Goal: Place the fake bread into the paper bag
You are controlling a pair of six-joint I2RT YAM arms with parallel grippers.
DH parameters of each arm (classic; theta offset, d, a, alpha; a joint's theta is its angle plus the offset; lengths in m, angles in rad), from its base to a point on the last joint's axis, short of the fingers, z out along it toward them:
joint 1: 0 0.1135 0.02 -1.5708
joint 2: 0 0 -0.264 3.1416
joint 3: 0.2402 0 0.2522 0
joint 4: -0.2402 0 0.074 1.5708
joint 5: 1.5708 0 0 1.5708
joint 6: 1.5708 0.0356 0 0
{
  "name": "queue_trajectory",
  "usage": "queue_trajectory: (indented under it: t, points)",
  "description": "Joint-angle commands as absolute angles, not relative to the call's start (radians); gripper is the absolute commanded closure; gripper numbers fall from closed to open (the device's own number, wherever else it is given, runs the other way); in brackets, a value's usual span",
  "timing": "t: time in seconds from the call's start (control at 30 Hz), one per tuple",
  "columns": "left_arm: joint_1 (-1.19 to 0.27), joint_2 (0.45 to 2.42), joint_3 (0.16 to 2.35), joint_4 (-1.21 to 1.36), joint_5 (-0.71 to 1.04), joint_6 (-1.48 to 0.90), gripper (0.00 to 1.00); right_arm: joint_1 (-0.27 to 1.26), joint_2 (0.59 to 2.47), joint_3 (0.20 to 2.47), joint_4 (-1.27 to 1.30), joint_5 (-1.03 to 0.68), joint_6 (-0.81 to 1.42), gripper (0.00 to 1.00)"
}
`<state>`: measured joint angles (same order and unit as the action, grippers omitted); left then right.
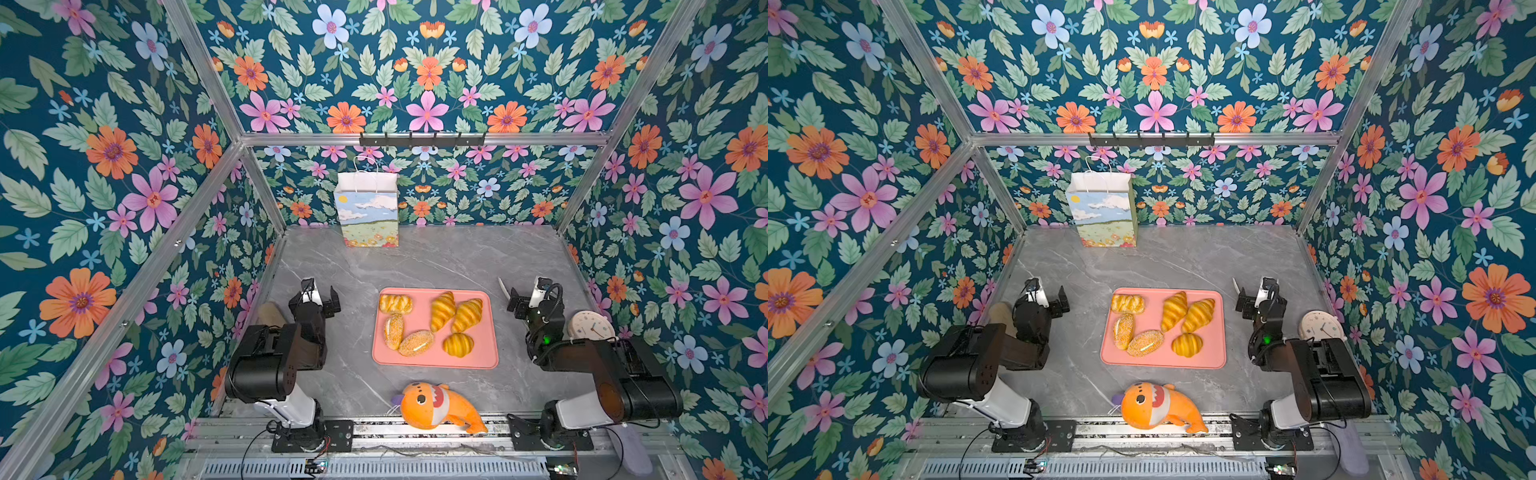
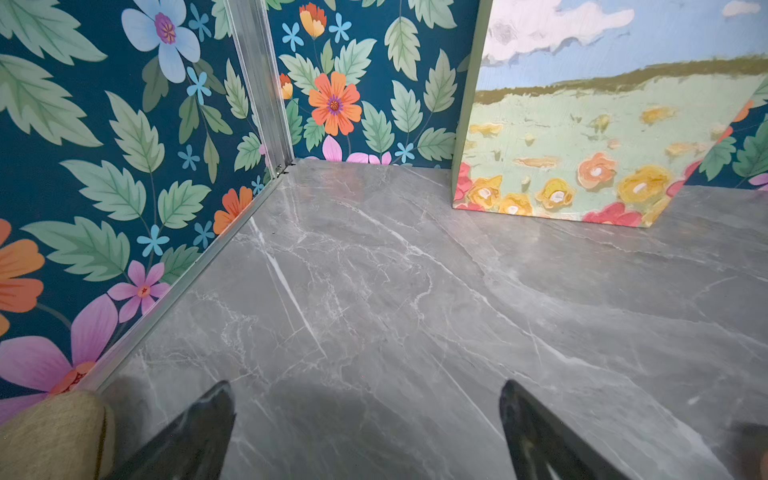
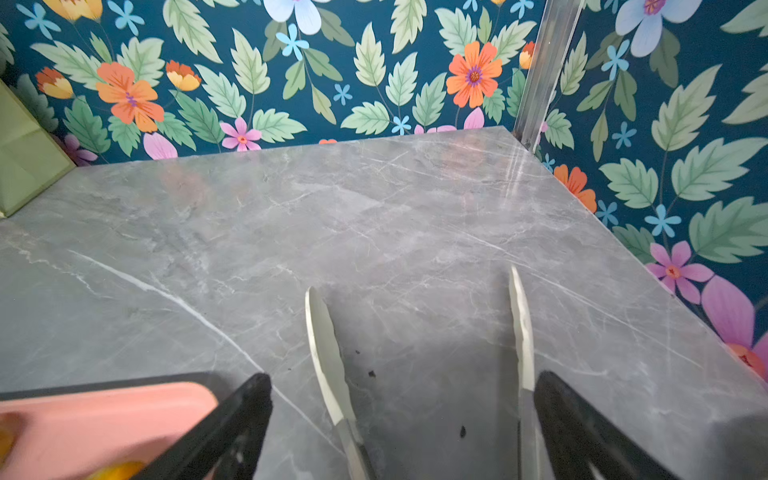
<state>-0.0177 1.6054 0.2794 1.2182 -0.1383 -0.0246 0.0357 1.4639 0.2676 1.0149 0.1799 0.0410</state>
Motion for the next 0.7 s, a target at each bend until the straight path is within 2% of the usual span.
queue_trajectory:
  t: [0.0, 0.67]
  points:
    - [-0.018, 1.607, 0.284, 1.231, -0.138, -0.02, 0.0, 0.035, 1.462, 0.274, 1.019, 0.196, 0.04, 0.01]
    - [-0.02, 1.598, 0.272, 1.246, -0.121, -0.015, 0.0, 0.034, 1.457, 0.265, 1.021, 0.205, 0.04, 0.01]
